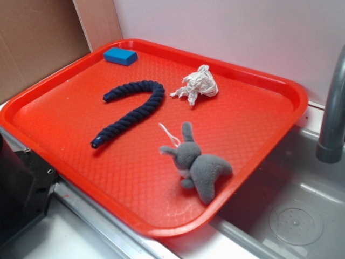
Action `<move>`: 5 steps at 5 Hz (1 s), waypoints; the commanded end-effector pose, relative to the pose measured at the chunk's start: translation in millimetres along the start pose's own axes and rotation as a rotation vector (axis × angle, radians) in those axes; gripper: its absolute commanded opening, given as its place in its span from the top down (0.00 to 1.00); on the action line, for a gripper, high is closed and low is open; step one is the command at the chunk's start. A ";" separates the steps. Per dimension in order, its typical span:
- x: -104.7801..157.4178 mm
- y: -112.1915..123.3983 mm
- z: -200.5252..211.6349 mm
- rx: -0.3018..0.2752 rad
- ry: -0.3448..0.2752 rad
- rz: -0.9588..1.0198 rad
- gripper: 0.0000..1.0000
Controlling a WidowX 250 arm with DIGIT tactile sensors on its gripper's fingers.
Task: Grab the white paper.
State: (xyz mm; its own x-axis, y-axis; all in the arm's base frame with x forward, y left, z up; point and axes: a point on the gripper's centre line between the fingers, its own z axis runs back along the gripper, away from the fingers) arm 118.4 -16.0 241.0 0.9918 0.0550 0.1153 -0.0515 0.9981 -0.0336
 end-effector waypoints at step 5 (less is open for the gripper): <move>114.3 -39.1 -133.8 0.049 -0.211 0.310 0.00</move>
State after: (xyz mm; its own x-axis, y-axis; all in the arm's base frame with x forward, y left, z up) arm 244.3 -55.9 114.5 0.8942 0.3445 0.2858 -0.3523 0.9355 -0.0253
